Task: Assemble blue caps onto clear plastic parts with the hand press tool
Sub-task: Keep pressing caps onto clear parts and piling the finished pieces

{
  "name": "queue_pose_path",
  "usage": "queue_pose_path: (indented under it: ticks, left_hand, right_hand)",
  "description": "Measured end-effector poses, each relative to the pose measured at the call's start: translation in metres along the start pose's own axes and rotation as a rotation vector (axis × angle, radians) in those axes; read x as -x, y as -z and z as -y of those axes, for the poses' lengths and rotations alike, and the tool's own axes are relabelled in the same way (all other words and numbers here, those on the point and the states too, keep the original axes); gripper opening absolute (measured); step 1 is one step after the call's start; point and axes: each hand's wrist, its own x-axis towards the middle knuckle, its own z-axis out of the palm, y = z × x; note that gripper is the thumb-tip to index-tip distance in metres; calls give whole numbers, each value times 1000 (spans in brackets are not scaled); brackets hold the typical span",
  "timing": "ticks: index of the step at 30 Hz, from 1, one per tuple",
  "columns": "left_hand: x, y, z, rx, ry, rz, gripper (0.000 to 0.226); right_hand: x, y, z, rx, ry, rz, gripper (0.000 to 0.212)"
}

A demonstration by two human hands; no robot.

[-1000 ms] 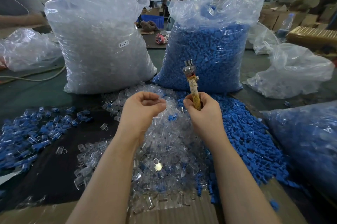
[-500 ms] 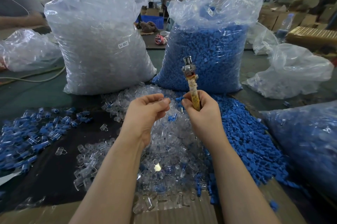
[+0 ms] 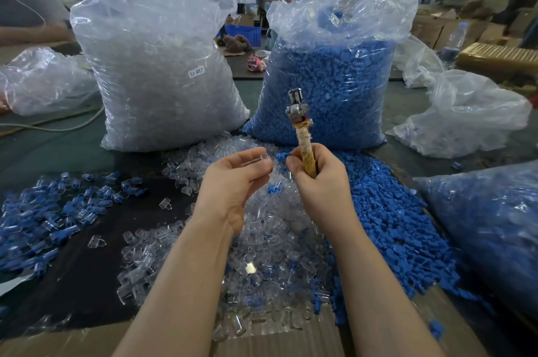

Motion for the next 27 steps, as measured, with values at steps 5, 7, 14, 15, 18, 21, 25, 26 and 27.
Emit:
queue_pose_path:
  ticks: [5, 7, 14, 15, 18, 21, 25, 26, 27]
  left_hand:
    - [2, -1, 1, -31, -24, -8, 21]
    - [2, -2, 1, -95, -61, -23, 21]
    - [2, -4, 3, -196, -106, -84, 20]
    - [2, -4, 3, -201, -114, -88, 18]
    - [3, -4, 2, -204, -140, -92, 13]
    - [5, -5, 1, -219, -171, -75, 10]
    - [8, -8, 1, -246, -212, -68, 9]
    - [8, -9, 1, -256, -225, -69, 9]
    - [8, -9, 1, -267, -237, -70, 9]
  right_hand:
    - [1, -2, 1, 17, 22, 1, 12]
    - [1, -3, 1, 21, 20, -5, 12]
    - [2, -5, -3, 77, 30, 2, 12]
    - [2, -5, -3, 86, 32, -3, 13]
    - [2, -5, -3, 97, 44, -24, 15]
    - [2, -5, -2, 95, 47, -35, 14]
    - [2, -6, 0, 126, 45, -49, 16]
    - [2, -6, 0, 125, 47, -53, 17]
    - [2, -6, 0, 125, 48, -57, 17]
